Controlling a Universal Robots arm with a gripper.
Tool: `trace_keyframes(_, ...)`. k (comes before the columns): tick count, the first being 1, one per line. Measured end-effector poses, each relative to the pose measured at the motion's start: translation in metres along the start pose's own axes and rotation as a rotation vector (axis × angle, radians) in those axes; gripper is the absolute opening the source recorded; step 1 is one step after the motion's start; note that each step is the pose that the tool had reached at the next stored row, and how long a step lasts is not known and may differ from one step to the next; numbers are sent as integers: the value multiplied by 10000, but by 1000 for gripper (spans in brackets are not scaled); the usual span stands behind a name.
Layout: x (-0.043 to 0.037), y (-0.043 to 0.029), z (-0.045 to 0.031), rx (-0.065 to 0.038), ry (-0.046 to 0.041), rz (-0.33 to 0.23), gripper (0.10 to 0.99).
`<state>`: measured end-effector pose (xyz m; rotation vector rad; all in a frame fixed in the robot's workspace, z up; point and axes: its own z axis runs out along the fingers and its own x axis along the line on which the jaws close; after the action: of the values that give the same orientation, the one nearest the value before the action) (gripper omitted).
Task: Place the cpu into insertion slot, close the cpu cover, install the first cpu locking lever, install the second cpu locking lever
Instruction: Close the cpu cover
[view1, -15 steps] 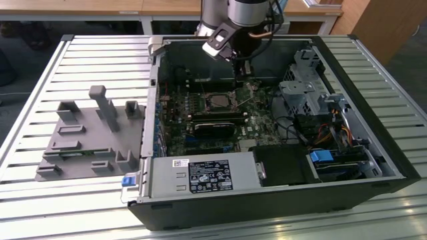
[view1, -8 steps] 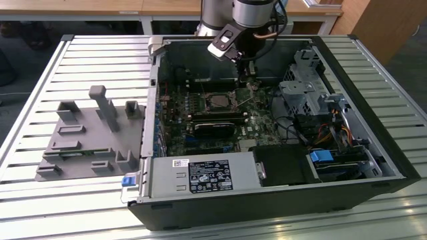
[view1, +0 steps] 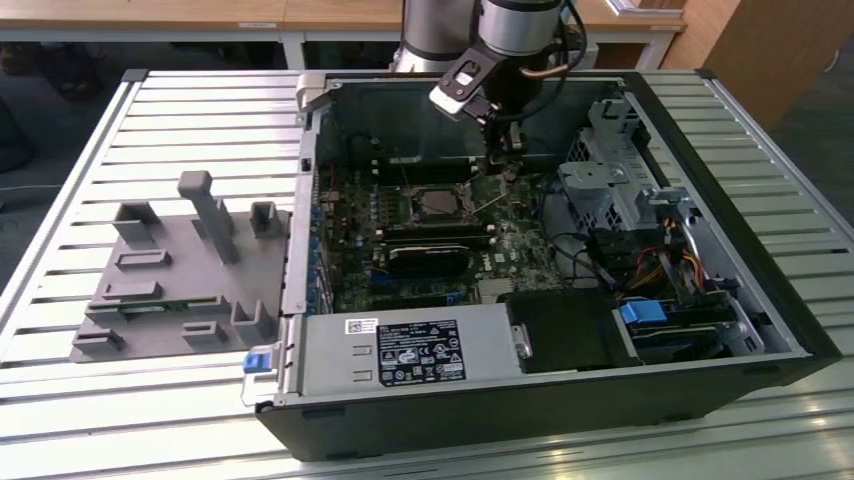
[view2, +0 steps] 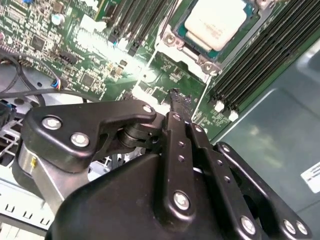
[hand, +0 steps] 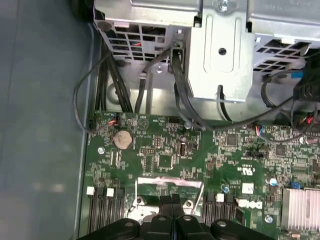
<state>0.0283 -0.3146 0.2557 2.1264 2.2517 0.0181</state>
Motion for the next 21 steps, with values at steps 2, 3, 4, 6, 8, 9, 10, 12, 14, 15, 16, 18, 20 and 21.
trace_keyframes(2, 3, 31, 5, 15, 0, 1, 106)
trace_keyframes(3, 5, 46, 8, 23, 0, 1, 106)
trace_keyframes(4, 7, 63, 12, 31, 1, 0, 106)
trace_keyframes(6, 13, 92, 20, 47, 3, -1, 106)
trace_keyframes(8, 19, 114, 28, 60, 3, -1, 106)
trace_keyframes(9, 21, 122, 30, 65, 1, -1, 106)
trace_keyframes(10, 22, 129, 31, 68, 0, -1, 106)
trace_keyframes(12, 23, 150, 36, 74, 3, 0, 106)
trace_keyframes(14, 26, 174, 40, 81, 1, -2, 106)
trace_keyframes(15, 27, 187, 43, 84, 3, -1, 106)
trace_keyframes(16, 27, 202, 45, 89, 3, -1, 106)
trace_keyframes(18, 32, 235, 51, 101, 5, -1, 106)
trace_keyframes(20, 36, 267, 56, 118, 4, -3, 106)
trace_keyframes(21, 39, 280, 59, 125, 5, -3, 106)
